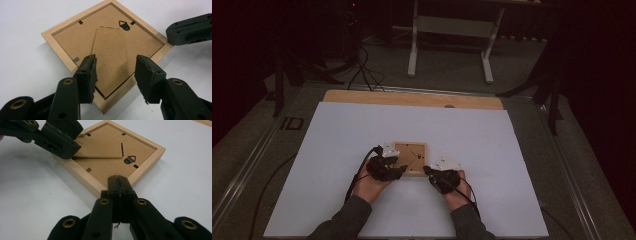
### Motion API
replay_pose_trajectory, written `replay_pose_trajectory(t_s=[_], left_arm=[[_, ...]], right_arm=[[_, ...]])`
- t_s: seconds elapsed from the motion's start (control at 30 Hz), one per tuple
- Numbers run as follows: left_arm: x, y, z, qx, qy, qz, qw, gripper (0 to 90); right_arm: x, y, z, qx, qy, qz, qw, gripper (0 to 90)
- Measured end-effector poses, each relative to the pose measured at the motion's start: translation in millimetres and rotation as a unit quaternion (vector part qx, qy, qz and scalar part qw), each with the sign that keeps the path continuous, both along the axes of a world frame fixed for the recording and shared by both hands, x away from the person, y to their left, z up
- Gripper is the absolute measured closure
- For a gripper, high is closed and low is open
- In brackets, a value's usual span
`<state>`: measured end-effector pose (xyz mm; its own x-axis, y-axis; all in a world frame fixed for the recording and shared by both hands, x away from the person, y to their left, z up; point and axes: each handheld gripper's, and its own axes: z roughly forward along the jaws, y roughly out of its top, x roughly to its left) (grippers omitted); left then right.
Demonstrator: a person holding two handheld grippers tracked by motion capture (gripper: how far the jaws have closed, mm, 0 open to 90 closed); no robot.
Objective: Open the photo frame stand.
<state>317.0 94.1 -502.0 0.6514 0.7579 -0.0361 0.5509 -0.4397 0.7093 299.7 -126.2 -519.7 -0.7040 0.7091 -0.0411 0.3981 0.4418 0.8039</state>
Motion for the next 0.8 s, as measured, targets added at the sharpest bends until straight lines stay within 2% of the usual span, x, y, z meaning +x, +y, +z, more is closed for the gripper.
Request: replay_pose_trajectory(t_s=[0.07,0.37,0.57,0.8], left_arm=[[1.1,-1.1,0.8,0.007,0.0,-0.001,1.0,51.0],[8.0,-2.4,1.4,0.012,0.011,0.001,0.9999,50.6],[9.1,-5.5,0.6,0.023,0.008,-0.004,0.9997,49.9],[12.4,-4.9,0.3,0.023,0.008,0.0,0.9997,49.7]], right_arm=[[0.1,-0.1,-0.1,0.0,0.0,0.0,1.0,89.7],[0.2,-0.3,-0.1,-0.001,-0.001,0.002,1.0,89.7],[0.3,-0.4,-0.1,-0.001,-0.001,0.003,1.0,89.7],[0.1,-0.3,-0.1,-0.001,-0.001,0.002,1.0,89.7]])
